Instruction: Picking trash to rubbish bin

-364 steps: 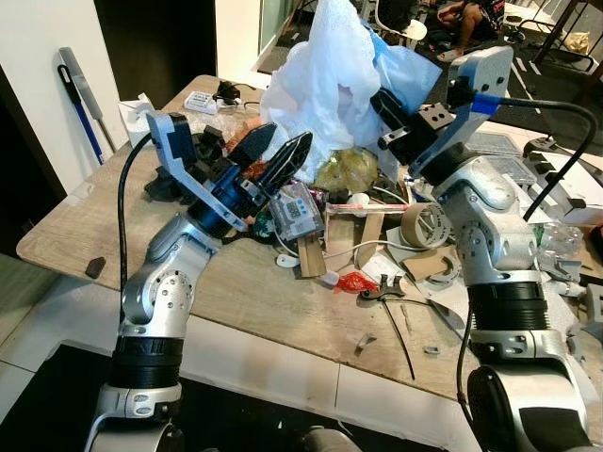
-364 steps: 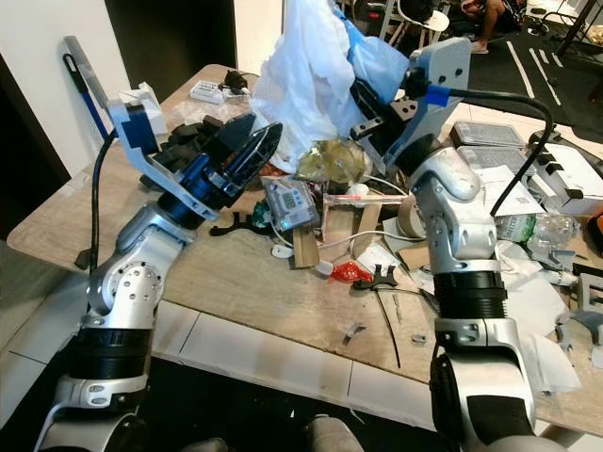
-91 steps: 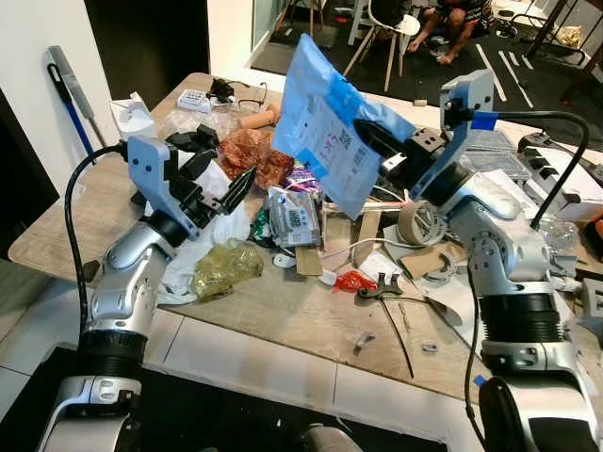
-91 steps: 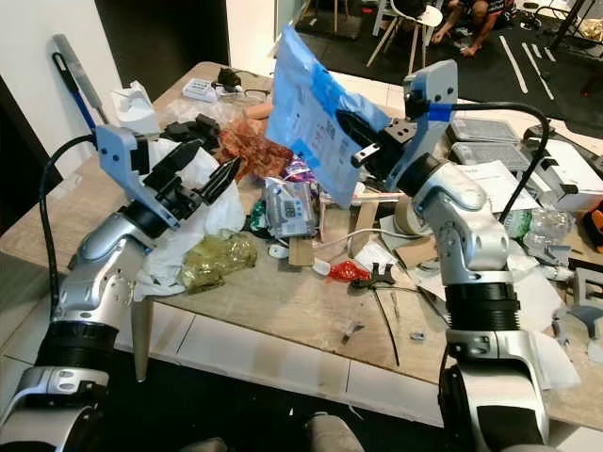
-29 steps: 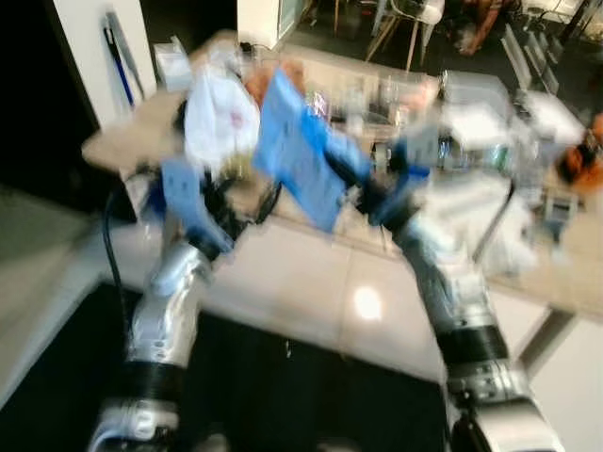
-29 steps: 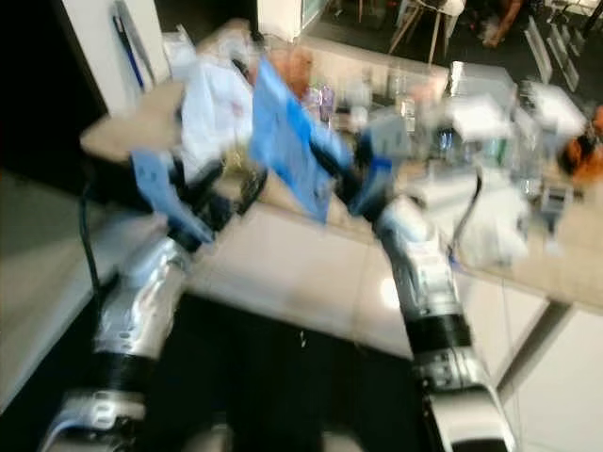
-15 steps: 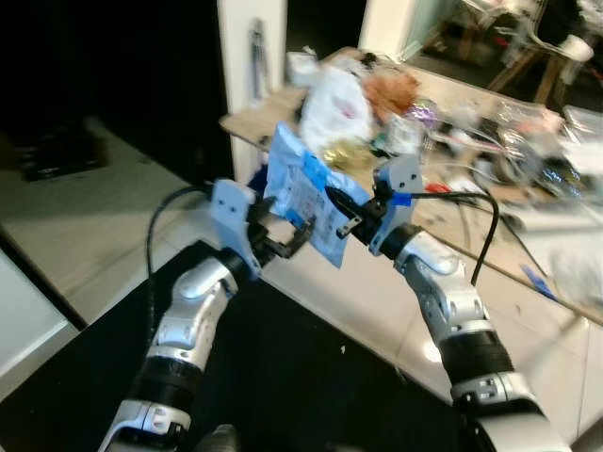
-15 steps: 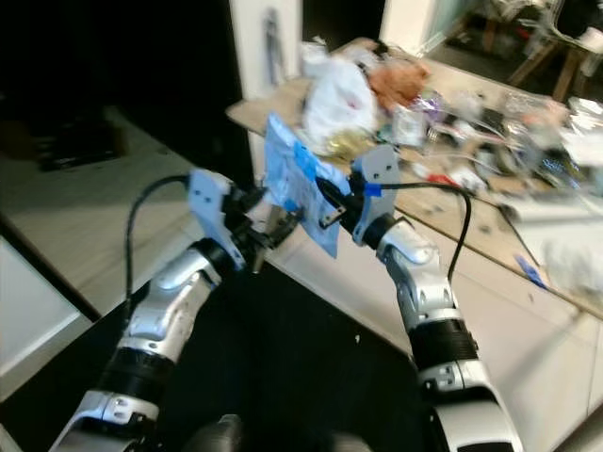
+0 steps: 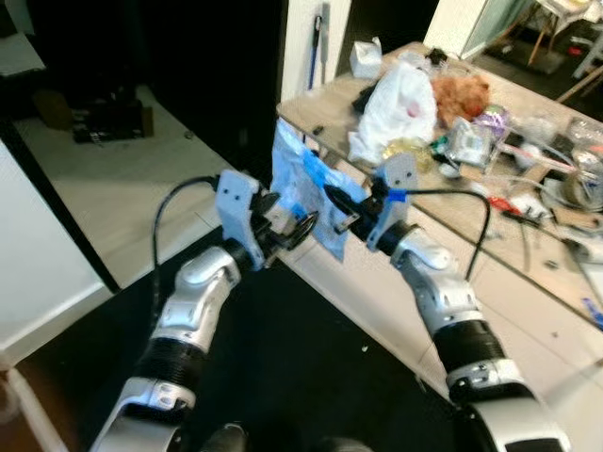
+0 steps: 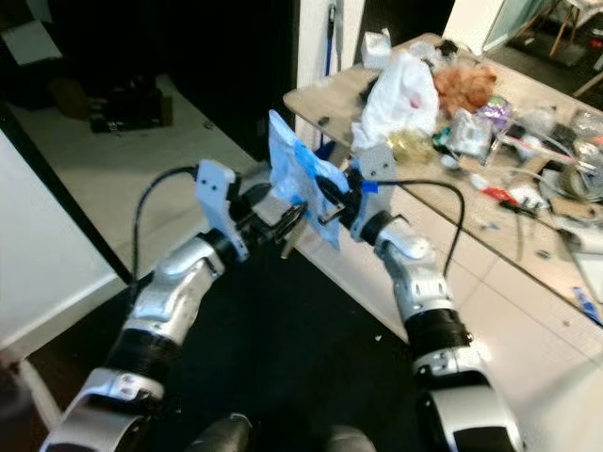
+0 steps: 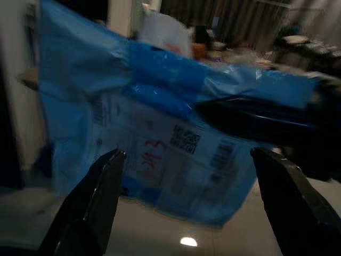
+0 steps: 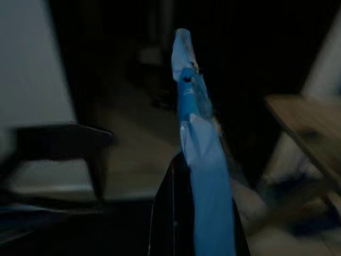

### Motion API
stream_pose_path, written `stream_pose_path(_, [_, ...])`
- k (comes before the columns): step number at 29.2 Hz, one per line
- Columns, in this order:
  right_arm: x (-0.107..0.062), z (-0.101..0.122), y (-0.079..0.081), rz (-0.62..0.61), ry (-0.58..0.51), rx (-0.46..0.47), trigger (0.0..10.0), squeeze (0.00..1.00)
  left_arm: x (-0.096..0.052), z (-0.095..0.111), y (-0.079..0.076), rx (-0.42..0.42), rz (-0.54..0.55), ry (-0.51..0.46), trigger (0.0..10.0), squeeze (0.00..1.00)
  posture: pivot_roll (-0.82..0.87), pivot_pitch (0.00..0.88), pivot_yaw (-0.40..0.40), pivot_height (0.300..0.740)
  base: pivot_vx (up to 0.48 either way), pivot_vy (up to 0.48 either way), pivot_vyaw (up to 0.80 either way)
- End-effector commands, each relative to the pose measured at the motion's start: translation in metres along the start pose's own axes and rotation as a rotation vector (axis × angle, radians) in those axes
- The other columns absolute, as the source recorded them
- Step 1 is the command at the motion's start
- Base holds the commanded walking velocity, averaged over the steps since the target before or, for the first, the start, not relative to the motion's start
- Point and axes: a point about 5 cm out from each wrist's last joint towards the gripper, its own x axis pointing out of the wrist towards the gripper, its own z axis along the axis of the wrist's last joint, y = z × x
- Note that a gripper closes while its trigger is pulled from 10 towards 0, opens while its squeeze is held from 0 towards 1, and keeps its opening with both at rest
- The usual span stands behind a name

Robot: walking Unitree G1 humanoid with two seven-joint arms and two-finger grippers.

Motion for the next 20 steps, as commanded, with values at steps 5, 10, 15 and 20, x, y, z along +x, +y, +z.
stream_pose_path(5, [-0.001,-0.006,-0.002,-0.002,0.007,0.010,10.0,0.00,0.012,0.001,-0.001,-0.007,-0.062,0.008,10.0,0.00,-0.05,0.000,-0.059,0.740,0.000,0.000,0.74])
stream_pose_path(10, [-0.001,-0.006,-0.001,0.002,0.007,0.011,10.0,0.00,0.009,0.002,0.000,-0.029,-0.063,-0.023,10.0,0.00,-0.04,0.000,-0.064,0.740,0.000,0.000,0.73])
stream_pose_path(15, [-0.001,-0.008,-0.001,0.015,0.011,0.020,10.0,0.00,-0.001,0.003,0.010,-0.077,0.021,-0.080,10.0,0.00,-0.04,0.000,-0.061,0.740,0.000,0.000,0.72])
stream_pose_path(20, [-0.002,-0.009,-0.001,0.025,0.014,0.016,10.0,0.00,0.004,0.003,0.009,-0.094,-0.015,-0.075,10.0,0.00,-0.06,0.000,-0.052,0.740,0.000,0.000,0.72])
